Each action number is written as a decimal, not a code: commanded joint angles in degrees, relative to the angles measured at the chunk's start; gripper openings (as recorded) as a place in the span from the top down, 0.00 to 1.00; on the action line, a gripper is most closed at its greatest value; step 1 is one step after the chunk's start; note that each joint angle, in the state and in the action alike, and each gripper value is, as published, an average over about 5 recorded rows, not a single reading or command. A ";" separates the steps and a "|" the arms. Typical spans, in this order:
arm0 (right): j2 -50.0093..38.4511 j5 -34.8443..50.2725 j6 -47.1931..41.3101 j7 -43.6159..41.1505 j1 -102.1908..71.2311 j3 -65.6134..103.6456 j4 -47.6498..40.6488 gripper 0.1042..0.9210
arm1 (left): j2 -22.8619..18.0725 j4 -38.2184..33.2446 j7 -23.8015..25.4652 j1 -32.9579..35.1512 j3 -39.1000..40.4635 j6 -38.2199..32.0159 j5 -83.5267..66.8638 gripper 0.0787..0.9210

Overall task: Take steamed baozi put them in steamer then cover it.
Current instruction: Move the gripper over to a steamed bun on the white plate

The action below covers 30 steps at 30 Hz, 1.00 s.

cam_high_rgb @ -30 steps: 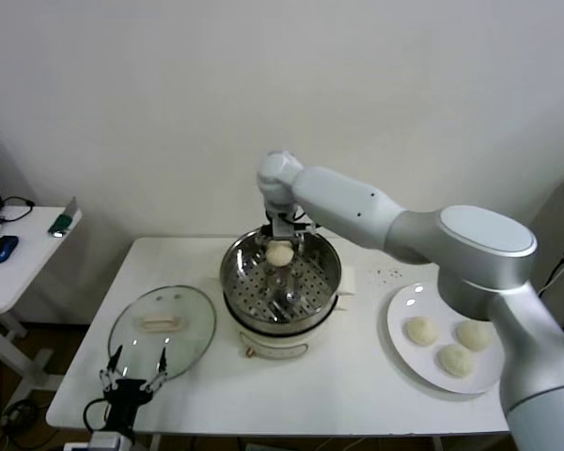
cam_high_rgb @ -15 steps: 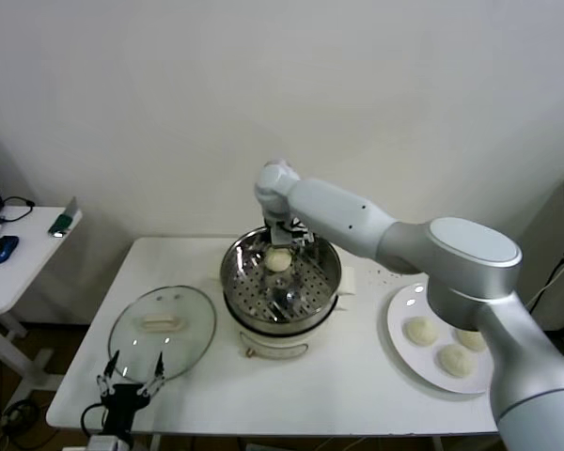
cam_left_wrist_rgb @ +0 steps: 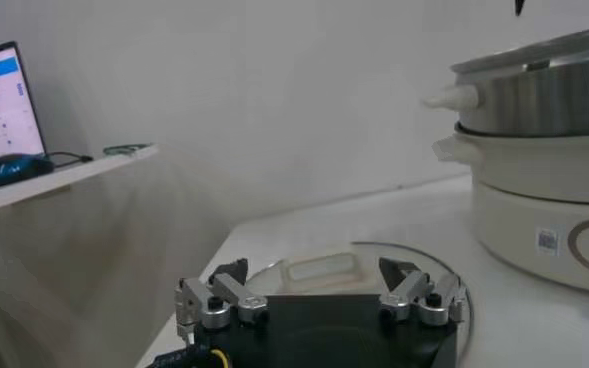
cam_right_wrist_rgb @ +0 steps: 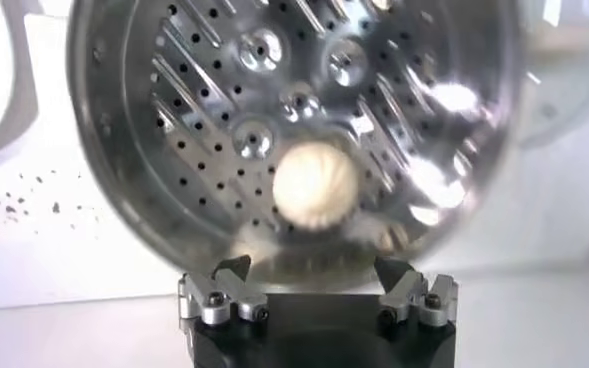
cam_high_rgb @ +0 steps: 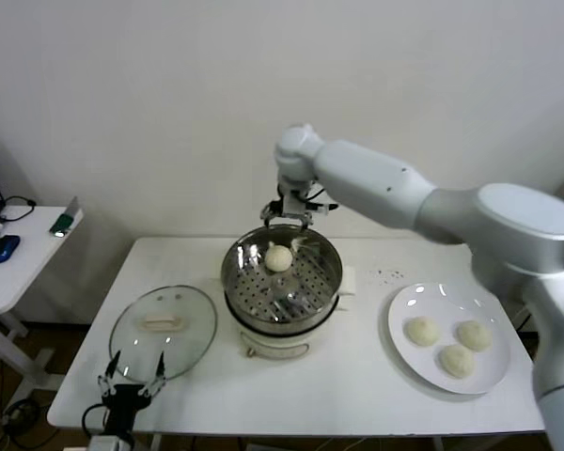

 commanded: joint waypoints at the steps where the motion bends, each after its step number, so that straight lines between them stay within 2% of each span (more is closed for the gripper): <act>1: -21.11 32.29 -31.25 1.89 11.10 -15.19 14.62 0.12 | -0.18 -0.96 0.07 -0.18 0.27 0.36 0.01 0.12; 4: -26.51 36.87 -37.75 3.12 9.27 -14.65 17.01 0.12 | -0.20 -1.42 0.16 -0.07 0.46 0.37 0.03 0.12; 7: -31.11 37.41 -41.51 3.08 5.31 -13.15 18.35 0.12 | -0.15 -1.90 0.19 0.25 0.40 0.41 -0.20 0.12; 15: -37.57 28.18 -41.80 0.80 -10.25 -6.99 17.96 0.12 | 0.03 -2.29 0.18 1.42 -0.19 0.30 -0.59 0.12; 22: -37.91 16.17 -38.61 -0.34 -22.12 -0.11 14.16 0.12 | 0.03 -2.26 0.22 2.34 -0.48 0.23 -0.54 0.12; 30: -34.78 12.98 -37.15 0.52 -29.56 7.18 8.46 0.12 | -0.27 -1.70 0.10 2.68 -0.60 0.03 -0.19 0.12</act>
